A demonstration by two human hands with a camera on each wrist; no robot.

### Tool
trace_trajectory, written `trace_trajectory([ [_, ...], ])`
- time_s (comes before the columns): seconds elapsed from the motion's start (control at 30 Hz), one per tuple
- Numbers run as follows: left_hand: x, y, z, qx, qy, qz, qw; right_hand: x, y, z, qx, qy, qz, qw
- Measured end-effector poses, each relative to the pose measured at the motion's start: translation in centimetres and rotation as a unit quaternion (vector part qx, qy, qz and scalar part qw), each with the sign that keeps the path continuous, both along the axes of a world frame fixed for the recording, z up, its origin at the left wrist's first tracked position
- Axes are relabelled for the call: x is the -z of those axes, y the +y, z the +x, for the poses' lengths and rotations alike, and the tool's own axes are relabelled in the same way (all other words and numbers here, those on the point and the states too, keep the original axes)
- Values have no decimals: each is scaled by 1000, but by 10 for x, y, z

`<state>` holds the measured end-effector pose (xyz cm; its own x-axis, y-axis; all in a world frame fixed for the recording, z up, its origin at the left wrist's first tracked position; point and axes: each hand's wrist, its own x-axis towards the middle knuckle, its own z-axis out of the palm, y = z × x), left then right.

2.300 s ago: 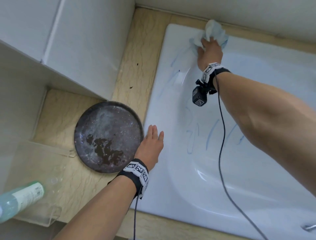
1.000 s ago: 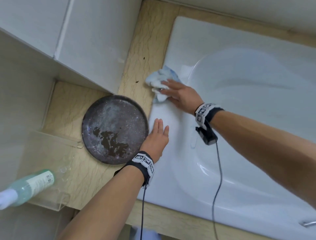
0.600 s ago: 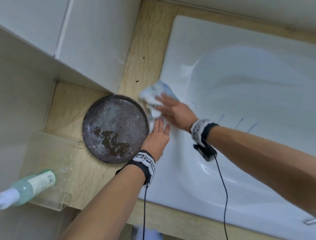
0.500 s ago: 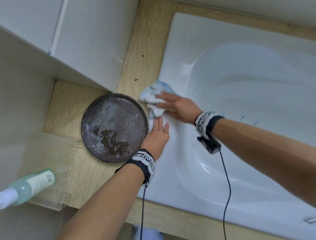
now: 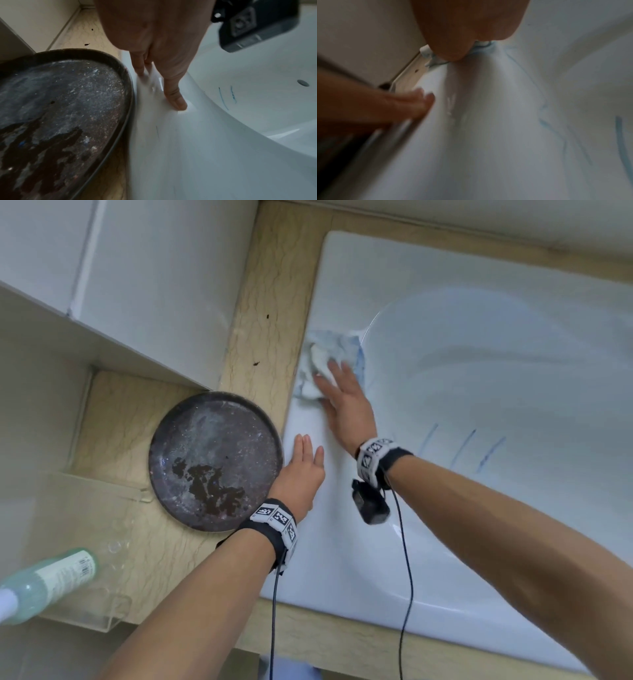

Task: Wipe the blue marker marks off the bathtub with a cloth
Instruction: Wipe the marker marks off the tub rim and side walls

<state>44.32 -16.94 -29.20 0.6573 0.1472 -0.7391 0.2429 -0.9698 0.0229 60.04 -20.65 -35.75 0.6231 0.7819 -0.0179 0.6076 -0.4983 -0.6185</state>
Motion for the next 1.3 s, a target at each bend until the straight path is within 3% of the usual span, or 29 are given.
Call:
trace_trajectory([
  [0.07, 2, -1, -1, 3, 0, 4, 1000, 4, -9, 6, -53, -12, 12, 998],
  [0.17, 4, -1, -2, -1, -3, 5, 1000, 8, 18, 60, -105, -63, -1, 992],
  [0.33, 5, -2, -3, 4, -4, 15, 1000, -1, 81, 139, 74, -7, -65, 995],
  [0.5, 6, -2, -4, 7, -12, 17, 1000, -11, 72, 193, 8, -45, -100, 994],
  [0.63, 8, 0, -5, 12, -10, 9, 1000, -7, 67, 249, 165, -70, -141, 974],
  [0.7, 7, 0, -5, 10, -14, 5, 1000, -4, 71, 233, 153, -74, -136, 976],
  [0.8, 4, -1, -4, 18, -19, 10, 1000, -2, 69, 174, 29, -80, -59, 995],
  [0.93, 4, -2, -4, 27, -23, 20, 999, 5, 29, 88, -105, -95, 26, 990],
  [1.03, 6, -2, -4, 14, -19, 15, 1000, 14, 7, 63, -38, -73, 56, 995],
  [1.17, 5, -3, -2, 5, -18, 10, 1000, 17, 14, 19, 112, 40, 79, 990],
  [1.3, 6, -1, -2, -12, -16, 2, 1000, 17, 4, -10, 142, 44, 96, 984],
])
